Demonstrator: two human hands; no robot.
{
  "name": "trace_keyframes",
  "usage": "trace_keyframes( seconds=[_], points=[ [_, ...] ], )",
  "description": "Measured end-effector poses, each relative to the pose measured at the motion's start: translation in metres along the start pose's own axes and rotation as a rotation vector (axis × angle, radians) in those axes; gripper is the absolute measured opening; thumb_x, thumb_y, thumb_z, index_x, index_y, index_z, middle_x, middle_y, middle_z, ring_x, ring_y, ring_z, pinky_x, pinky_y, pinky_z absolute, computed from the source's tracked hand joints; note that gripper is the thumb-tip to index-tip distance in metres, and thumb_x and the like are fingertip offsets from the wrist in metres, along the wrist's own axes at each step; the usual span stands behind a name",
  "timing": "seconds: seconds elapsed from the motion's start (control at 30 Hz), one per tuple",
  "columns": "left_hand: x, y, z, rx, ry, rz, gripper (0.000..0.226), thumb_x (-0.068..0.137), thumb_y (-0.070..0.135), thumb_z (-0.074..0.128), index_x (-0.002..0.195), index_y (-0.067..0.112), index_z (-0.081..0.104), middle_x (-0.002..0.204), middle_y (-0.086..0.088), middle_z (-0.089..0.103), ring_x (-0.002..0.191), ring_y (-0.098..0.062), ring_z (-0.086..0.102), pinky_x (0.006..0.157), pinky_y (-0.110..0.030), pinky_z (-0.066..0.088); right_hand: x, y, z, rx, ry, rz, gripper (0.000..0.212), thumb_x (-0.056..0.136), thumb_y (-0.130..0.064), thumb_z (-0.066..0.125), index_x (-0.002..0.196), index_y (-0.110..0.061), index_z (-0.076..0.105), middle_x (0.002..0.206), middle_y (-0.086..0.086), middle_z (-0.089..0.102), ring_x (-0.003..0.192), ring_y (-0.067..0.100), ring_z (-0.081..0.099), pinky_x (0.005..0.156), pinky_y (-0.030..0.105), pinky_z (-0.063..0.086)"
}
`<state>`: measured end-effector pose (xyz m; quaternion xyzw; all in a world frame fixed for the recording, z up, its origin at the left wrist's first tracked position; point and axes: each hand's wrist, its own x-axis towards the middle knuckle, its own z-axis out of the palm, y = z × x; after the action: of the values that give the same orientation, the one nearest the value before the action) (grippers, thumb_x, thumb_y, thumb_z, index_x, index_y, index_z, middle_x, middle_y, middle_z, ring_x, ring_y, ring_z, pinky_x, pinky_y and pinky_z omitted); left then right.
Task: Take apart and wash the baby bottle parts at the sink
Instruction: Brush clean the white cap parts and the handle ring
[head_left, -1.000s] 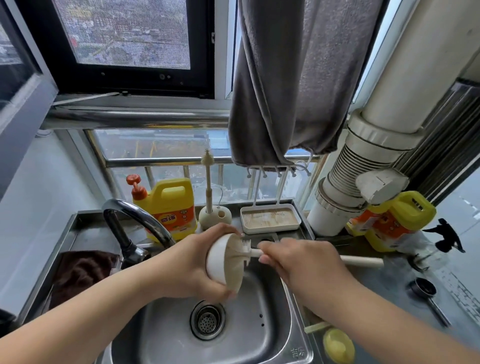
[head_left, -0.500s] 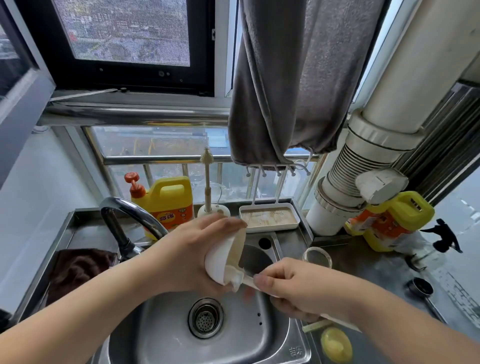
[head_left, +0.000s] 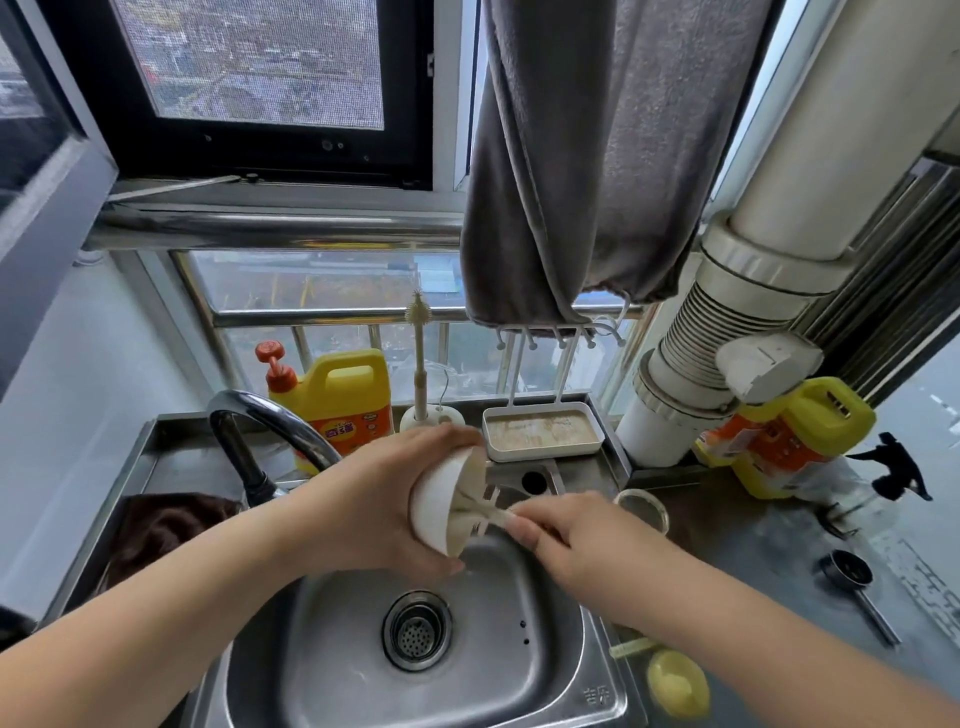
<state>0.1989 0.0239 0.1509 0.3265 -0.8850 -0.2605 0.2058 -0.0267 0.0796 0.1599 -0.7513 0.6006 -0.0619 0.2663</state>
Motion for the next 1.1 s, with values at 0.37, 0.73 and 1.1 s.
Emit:
trace_keyframes(
  seconds=[0.37,0.73,1.1],
  points=[
    [-0.010,-0.004,0.022,0.116,0.001,0.039,0.077,0.084,0.074,0.035,0.146,0.048,-0.003,0.150,0.013,0.013,0.141,-0.006,0.017,0.114,-0.028,0.024,-0.007,-0.012,-0.005,1.036,-0.505,0.271,0.038,0.101,-0.042,0.031,0.099,-0.020,0.062,0.051,-0.007,0.025,0.036,0.002,0.017,0.032,0.010,0.015],
    [-0.005,0.009,0.021,-0.547,0.002,-0.347,0.074,0.054,0.052,0.077,0.120,0.036,0.047,0.108,0.008,0.062,0.096,-0.006,0.063,0.079,-0.023,0.053,-0.013,-0.014,-0.018,0.099,-0.170,0.034,0.020,0.099,-0.038,0.042,0.103,-0.033,0.061,0.071,-0.010,0.055,0.058,0.003,0.046,0.054,0.020,0.035],
    [-0.010,0.007,0.024,-0.645,-0.021,-0.293,0.076,0.059,0.035,0.080,0.126,0.028,0.046,0.112,-0.001,0.062,0.102,-0.017,0.064,0.086,-0.033,0.054,-0.012,-0.017,-0.014,-0.050,-0.045,-0.119,0.013,0.095,-0.025,0.052,0.100,-0.037,0.054,0.066,-0.025,0.053,0.058,0.000,0.048,0.051,0.010,0.033]
  ],
)
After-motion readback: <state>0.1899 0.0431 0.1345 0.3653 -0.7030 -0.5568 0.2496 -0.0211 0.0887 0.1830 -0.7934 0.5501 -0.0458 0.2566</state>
